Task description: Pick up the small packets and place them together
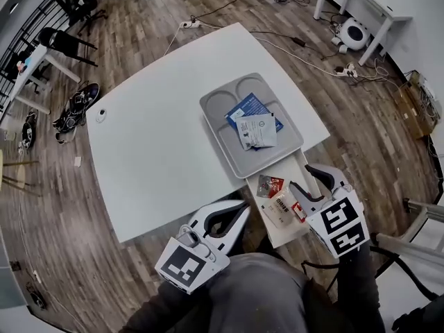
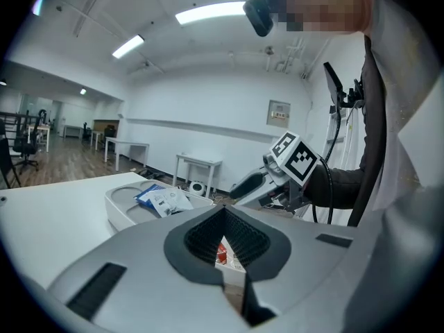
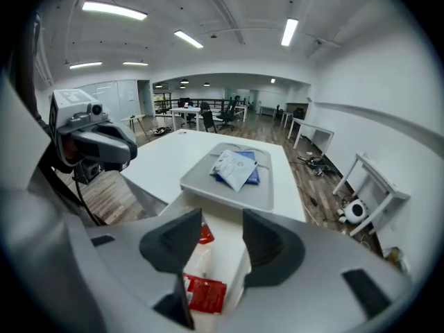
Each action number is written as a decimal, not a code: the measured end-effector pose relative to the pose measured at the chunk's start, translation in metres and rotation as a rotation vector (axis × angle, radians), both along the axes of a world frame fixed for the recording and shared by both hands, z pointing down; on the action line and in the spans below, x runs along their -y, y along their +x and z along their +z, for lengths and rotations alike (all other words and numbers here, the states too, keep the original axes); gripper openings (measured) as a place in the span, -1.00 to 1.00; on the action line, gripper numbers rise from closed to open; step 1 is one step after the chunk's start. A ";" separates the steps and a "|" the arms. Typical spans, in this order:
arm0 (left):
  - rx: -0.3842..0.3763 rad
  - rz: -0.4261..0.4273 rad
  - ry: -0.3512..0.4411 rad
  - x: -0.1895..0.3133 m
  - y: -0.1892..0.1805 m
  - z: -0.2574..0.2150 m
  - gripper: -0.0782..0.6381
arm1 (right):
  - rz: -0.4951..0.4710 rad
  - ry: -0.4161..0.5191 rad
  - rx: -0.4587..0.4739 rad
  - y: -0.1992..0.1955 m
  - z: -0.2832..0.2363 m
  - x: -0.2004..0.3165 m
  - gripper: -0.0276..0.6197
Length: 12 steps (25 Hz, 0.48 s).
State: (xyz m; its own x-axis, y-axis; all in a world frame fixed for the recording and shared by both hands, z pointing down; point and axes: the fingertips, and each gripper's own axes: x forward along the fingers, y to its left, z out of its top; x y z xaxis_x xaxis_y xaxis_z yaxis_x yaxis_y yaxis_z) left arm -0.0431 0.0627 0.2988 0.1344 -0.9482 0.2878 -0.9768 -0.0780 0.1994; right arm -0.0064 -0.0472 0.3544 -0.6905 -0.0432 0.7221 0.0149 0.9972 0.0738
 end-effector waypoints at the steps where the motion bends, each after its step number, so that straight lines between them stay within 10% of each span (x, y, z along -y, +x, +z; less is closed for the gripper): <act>1: -0.001 0.005 -0.003 0.000 0.004 0.000 -0.81 | -0.013 -0.009 -0.019 0.006 0.007 -0.007 -0.32; 12: -0.024 -0.010 -0.037 0.000 -0.009 0.010 -0.81 | -0.159 0.014 -0.191 -0.015 0.069 -0.045 -0.32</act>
